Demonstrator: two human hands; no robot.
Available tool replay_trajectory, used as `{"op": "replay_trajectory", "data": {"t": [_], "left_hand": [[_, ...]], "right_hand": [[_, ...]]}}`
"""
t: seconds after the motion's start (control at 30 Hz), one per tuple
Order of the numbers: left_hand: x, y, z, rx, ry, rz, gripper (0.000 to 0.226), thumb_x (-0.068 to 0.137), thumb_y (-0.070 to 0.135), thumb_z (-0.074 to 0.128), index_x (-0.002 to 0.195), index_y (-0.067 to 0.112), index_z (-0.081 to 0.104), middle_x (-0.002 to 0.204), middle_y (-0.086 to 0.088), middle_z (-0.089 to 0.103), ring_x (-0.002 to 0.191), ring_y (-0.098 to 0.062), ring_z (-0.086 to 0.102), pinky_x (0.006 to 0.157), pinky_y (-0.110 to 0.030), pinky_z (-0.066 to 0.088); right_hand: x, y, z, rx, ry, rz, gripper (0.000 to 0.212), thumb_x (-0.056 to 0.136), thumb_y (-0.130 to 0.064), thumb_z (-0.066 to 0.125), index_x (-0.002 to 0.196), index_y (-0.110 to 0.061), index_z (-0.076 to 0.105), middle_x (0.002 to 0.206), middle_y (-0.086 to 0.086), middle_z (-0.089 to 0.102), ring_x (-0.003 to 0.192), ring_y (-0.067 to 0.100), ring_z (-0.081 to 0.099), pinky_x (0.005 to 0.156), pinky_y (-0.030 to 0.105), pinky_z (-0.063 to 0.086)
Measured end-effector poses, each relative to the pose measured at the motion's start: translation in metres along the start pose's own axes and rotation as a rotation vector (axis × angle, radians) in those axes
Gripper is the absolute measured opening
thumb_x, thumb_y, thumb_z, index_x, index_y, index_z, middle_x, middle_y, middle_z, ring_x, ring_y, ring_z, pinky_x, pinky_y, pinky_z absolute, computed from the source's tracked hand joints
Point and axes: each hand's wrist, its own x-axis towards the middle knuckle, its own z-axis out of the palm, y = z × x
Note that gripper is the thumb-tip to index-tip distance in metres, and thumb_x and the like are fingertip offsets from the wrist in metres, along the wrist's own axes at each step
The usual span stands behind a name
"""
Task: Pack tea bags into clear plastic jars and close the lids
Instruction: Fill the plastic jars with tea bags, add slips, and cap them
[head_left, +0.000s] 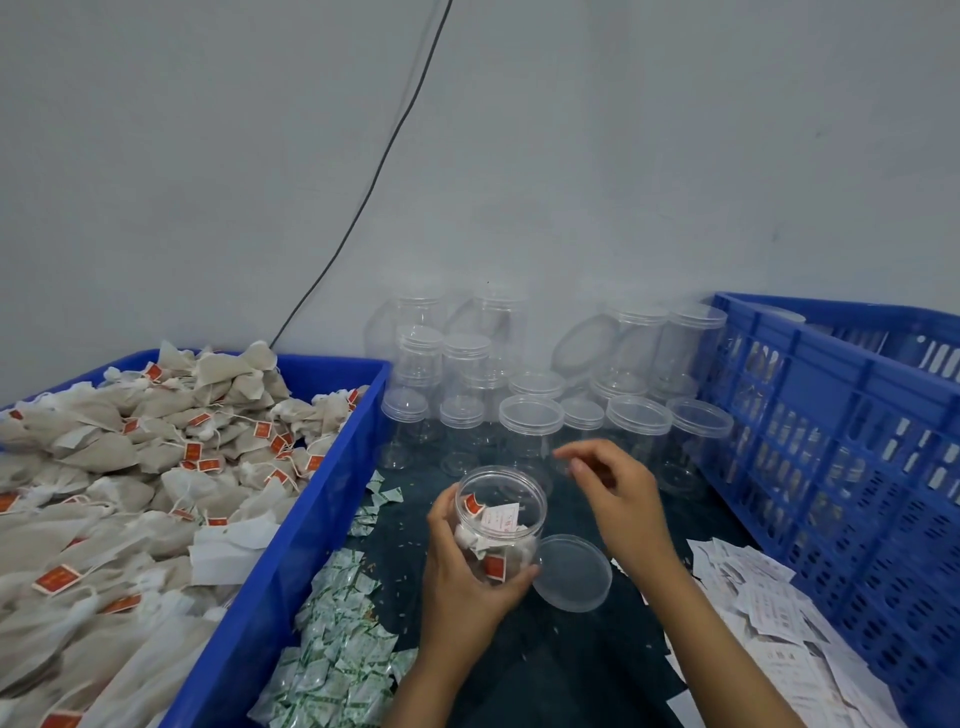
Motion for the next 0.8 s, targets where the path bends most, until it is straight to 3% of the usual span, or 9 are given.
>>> {"op": "replay_trajectory", "data": {"t": [0.07, 0.2, 0.27, 0.47, 0.6, 0.67, 0.8], "left_hand": [[0.001, -0.001, 0.001, 0.005, 0.01, 0.008, 0.103, 0.052, 0.024, 0.092, 0.129, 0.047, 0.028, 0.135, 0.014, 0.048, 0.121, -0.01, 0.054, 0.097, -0.042, 0.051], [0.002, -0.004, 0.003, 0.033, 0.052, 0.021, 0.098, 0.05, 0.02, 0.094, 0.117, 0.052, 0.029, 0.131, 0.017, 0.049, 0.118, -0.01, 0.056, 0.096, -0.042, 0.051], [0.002, -0.004, 0.002, 0.043, 0.065, 0.027, 0.098, 0.049, 0.02, 0.094, 0.114, 0.056, 0.029, 0.128, 0.023, 0.047, 0.117, -0.006, 0.056, 0.095, -0.04, 0.052], [0.001, -0.008, 0.001, 0.032, 0.026, 0.022, 0.098, 0.054, 0.024, 0.092, 0.123, 0.052, 0.028, 0.135, 0.016, 0.044, 0.123, -0.01, 0.051, 0.1, -0.044, 0.048], [0.001, -0.009, 0.002, 0.135, -0.051, 0.065, 0.109, 0.055, 0.019, 0.091, 0.128, 0.057, 0.019, 0.139, 0.018, 0.036, 0.13, -0.007, 0.042, 0.108, -0.035, 0.041], [0.001, -0.009, 0.001, 0.159, -0.081, 0.067, 0.115, 0.056, 0.016, 0.091, 0.127, 0.065, 0.015, 0.139, 0.018, 0.037, 0.13, -0.007, 0.042, 0.107, -0.034, 0.042], [0.001, -0.007, -0.001, 0.212, -0.095, 0.108, 0.114, 0.056, 0.02, 0.091, 0.132, 0.065, 0.018, 0.133, 0.041, 0.031, 0.127, -0.001, 0.042, 0.104, -0.031, 0.043]], "right_hand": [[-0.02, 0.023, 0.001, -0.046, -0.019, 0.132, 0.027, 0.089, -0.011, 0.066, 0.111, -0.027, 0.061, 0.106, -0.005, 0.063, 0.1, 0.008, 0.058, 0.09, 0.032, 0.049], [-0.056, 0.058, 0.011, -0.253, -0.389, 0.277, 0.09, 0.074, -0.044, 0.078, 0.145, -0.03, 0.025, 0.138, -0.006, 0.034, 0.128, 0.01, 0.032, 0.106, 0.025, 0.03], [-0.061, 0.063, 0.017, -0.369, -0.434, 0.244, 0.106, 0.069, -0.051, 0.078, 0.15, -0.027, 0.014, 0.144, -0.004, 0.027, 0.133, 0.011, 0.025, 0.111, 0.024, 0.024], [-0.059, 0.061, 0.016, -0.394, -0.314, 0.263, 0.114, 0.067, -0.049, 0.08, 0.151, -0.025, 0.007, 0.14, 0.001, 0.03, 0.129, 0.016, 0.031, 0.107, 0.027, 0.031], [-0.056, 0.053, 0.006, -0.087, -0.24, 0.218, 0.117, 0.057, -0.021, 0.09, 0.147, -0.033, 0.016, 0.133, -0.002, 0.036, 0.126, 0.01, 0.038, 0.108, 0.027, 0.034], [-0.055, 0.049, 0.002, 0.061, -0.218, 0.196, 0.118, 0.056, -0.013, 0.09, 0.144, -0.041, 0.018, 0.133, -0.005, 0.038, 0.127, 0.005, 0.039, 0.105, 0.021, 0.036], [-0.054, 0.042, -0.007, 0.244, -0.161, 0.199, 0.114, 0.05, -0.022, 0.092, 0.138, -0.053, 0.026, 0.121, -0.02, 0.049, 0.116, 0.0, 0.054, 0.091, 0.018, 0.047]]}}
